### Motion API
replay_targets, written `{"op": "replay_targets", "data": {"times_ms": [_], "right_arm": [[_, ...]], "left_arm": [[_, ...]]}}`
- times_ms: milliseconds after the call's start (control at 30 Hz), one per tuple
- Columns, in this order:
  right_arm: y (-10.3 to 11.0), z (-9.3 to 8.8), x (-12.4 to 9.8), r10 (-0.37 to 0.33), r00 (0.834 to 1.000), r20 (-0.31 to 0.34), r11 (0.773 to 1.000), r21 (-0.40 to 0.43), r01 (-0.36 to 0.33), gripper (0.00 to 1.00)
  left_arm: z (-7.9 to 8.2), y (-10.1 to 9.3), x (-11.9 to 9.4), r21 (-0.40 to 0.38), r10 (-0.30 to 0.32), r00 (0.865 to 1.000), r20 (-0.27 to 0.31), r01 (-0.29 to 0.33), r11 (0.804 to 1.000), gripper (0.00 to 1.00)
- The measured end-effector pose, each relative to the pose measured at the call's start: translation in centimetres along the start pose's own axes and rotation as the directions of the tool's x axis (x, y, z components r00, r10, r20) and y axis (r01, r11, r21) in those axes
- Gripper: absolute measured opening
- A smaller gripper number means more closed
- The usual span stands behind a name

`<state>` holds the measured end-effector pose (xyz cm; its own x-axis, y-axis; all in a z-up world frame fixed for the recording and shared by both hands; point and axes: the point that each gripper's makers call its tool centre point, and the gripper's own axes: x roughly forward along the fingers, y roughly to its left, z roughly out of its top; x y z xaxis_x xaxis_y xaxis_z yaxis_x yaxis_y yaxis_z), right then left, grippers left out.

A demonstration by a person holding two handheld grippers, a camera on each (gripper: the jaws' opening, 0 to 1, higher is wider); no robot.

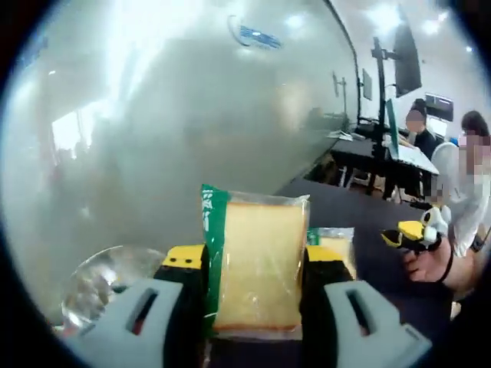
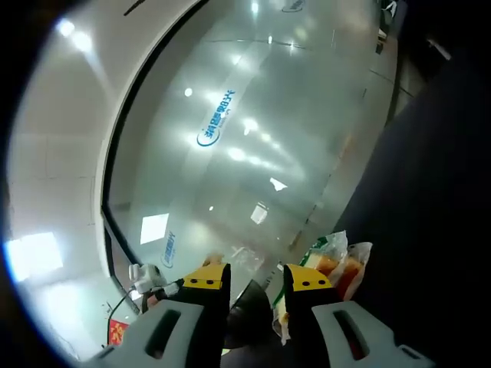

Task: Pick up the bread from the bowl and place it onto the table

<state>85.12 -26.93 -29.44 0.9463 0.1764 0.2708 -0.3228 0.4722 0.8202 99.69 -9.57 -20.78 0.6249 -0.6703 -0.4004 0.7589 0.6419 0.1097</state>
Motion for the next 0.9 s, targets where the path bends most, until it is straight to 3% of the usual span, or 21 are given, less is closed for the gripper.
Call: {"op": "replay_targets", "data": {"times_ms": [233, 367, 567, 733, 900], "right_arm": [[0.3, 1.7, -0.6, 0.005, 0.999, 0.05, 1.0, 0.015, -0.006, 0.24], [0.3, 2.3, -0.8, 0.005, 0.998, 0.07, 1.0, 0.027, -0.007, 0.24], [0.5, 2.3, -0.9, 0.009, 0.997, 0.074, 0.999, 0.042, -0.012, 0.24], [0.6, 2.2, -0.9, 0.014, 0.997, 0.07, 0.998, 0.053, -0.018, 0.24], [0.9, 2.0, -1.0, 0.015, 0.998, 0.066, 0.998, 0.06, -0.019, 0.24]], "left_arm": [[0.4, -6.6, 4.0, 0.053, -0.082, 0.996, -0.041, 0.085, 0.995, 0.37], [-1.3, -9.5, 6.6, 0.055, -0.12, 0.988, -0.101, 0.126, 0.991, 0.37], [-4.4, -10.5, 8.8, 0.074, -0.134, 0.973, -0.187, 0.15, 0.986, 0.37], [-6.2, -12.4, 9.2, 0.053, -0.16, 0.965, -0.206, 0.174, 0.983, 0.38], [-7.6, -12.4, 9.7, 0.052, -0.168, 0.958, -0.231, 0.185, 0.981, 0.38]]}}
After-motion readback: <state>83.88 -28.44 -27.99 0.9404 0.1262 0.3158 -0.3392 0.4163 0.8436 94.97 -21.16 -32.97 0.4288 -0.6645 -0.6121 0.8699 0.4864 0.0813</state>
